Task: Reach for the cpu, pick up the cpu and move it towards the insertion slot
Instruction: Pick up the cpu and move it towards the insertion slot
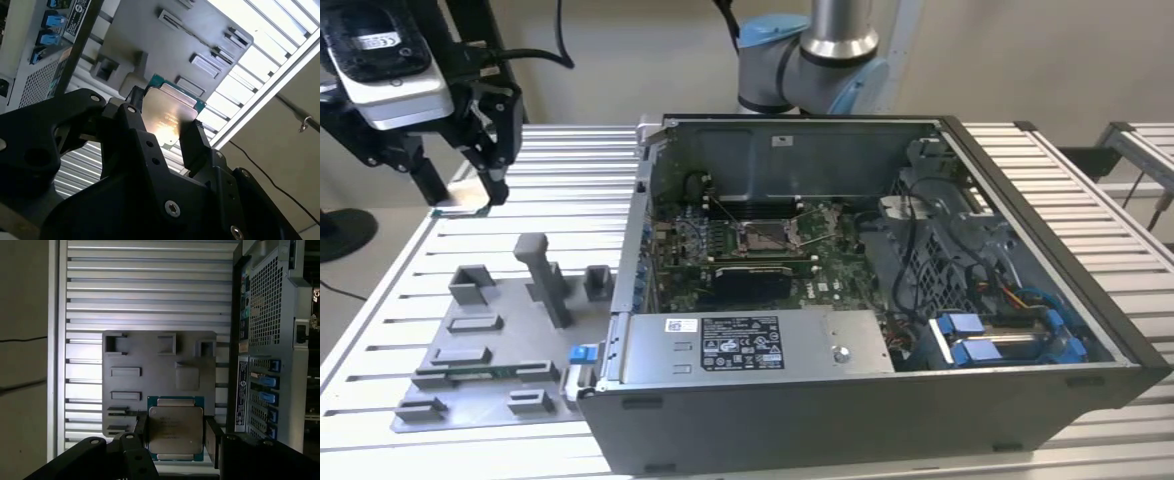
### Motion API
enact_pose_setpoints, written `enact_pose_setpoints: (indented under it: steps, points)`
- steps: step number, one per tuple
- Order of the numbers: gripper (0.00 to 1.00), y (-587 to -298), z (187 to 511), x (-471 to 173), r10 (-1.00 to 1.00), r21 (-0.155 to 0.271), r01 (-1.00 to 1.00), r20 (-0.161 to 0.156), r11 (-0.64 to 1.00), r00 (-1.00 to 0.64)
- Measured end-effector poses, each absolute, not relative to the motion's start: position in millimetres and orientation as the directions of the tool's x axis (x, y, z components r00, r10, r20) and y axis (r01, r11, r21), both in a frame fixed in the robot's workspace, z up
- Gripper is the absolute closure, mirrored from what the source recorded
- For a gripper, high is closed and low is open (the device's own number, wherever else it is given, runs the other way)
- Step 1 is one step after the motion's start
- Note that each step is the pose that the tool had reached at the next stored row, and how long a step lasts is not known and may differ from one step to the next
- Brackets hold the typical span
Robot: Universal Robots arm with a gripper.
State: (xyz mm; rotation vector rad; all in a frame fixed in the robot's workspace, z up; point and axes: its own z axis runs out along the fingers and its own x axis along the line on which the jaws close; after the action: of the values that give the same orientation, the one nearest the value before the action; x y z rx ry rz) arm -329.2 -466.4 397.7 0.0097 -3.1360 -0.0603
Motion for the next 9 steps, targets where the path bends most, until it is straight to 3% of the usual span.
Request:
enact_pose_setpoints:
  steps: [9]
  points:
    - [1.0,-466,398,-316,-0.006,0.038,-0.006,0.005,0.999,-1.0]
